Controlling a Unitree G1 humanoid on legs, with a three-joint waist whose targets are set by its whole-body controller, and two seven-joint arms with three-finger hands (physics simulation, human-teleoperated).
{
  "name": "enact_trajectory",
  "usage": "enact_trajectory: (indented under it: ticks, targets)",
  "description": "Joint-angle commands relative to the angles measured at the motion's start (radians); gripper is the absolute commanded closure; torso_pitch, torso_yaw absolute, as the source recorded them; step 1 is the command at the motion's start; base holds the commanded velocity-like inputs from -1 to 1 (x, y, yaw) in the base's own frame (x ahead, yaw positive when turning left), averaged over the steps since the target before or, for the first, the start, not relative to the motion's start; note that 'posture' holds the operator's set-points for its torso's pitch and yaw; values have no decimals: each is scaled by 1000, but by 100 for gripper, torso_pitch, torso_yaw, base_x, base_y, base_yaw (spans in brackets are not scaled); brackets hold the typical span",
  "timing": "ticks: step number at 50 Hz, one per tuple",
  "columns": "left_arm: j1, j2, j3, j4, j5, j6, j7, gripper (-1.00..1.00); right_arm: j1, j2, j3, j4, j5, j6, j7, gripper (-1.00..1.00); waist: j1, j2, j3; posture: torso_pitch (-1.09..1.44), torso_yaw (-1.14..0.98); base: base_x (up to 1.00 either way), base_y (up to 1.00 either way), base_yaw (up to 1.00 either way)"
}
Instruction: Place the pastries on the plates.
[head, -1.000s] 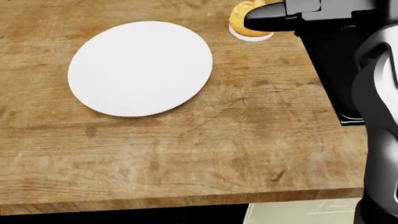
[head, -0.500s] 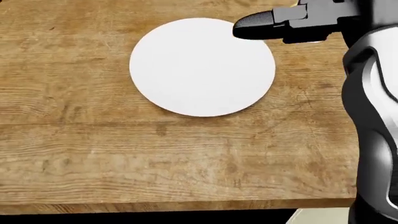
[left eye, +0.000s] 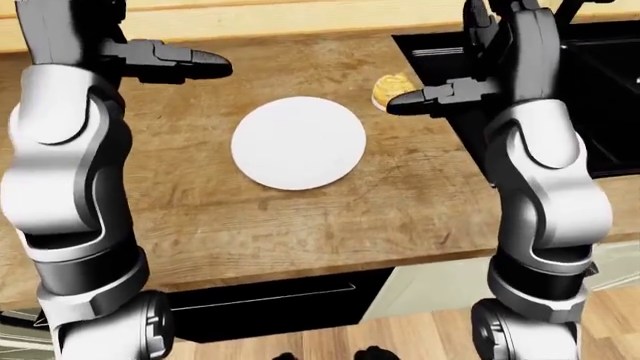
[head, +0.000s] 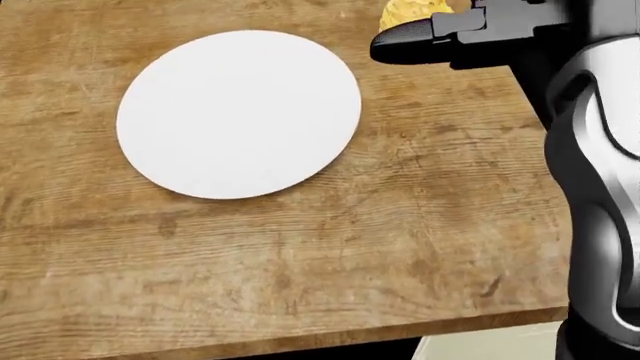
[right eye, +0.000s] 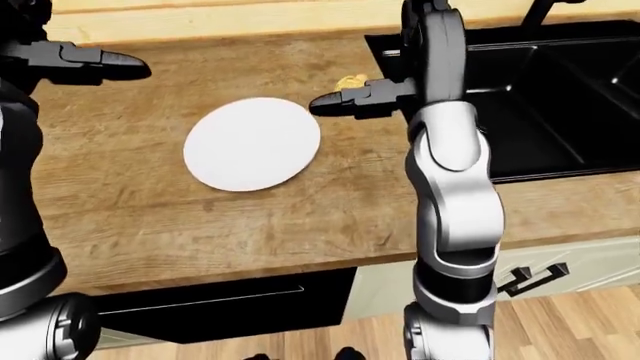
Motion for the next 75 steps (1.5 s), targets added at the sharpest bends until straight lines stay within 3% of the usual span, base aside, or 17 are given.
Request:
enact_trajectory:
  ticks: [1,14,29,35,39,45,57,75]
  targets:
    - [-32,16,18,-32,3,-31,8,-100,-40,-7,-2,-30,-8,-26,5,-100,1,-3,-38,22,0,0,0,0]
    - [-24,14,20,-32,-7,-36,17,-100,-209,-43,9,179,-74,8,71,-100,2,-12,-51,22,0,0,0,0]
    - [-44,23,42,-53,-74,15,60,-100,-592,-94,30,1095,-209,-380,156,-100,-8,-2,-44,22,0,0,0,0]
    - [-51,40,36,-51,-87,21,67,-100,-682,-115,70,1403,-330,-517,181,-100,-10,3,-40,22,0,0,0,0]
    - [-52,47,40,-56,-95,34,69,-100,-693,-110,53,1527,-361,-573,164,-100,-10,5,-39,22,0,0,0,0]
    - [-52,49,38,-58,-102,34,76,-100,-676,-101,45,1600,-405,-620,124,-100,-9,4,-38,22,0,0,0,0]
    - [-65,66,30,-94,-114,81,57,-100,-637,-71,-32,1667,-337,-761,-71,-100,-5,3,-36,23,0,0,0,0]
    - [-108,87,31,-126,-97,155,4,-100,-648,-40,-27,1701,-351,-764,-136,-100,-7,-1,-14,28,0,0,0,0]
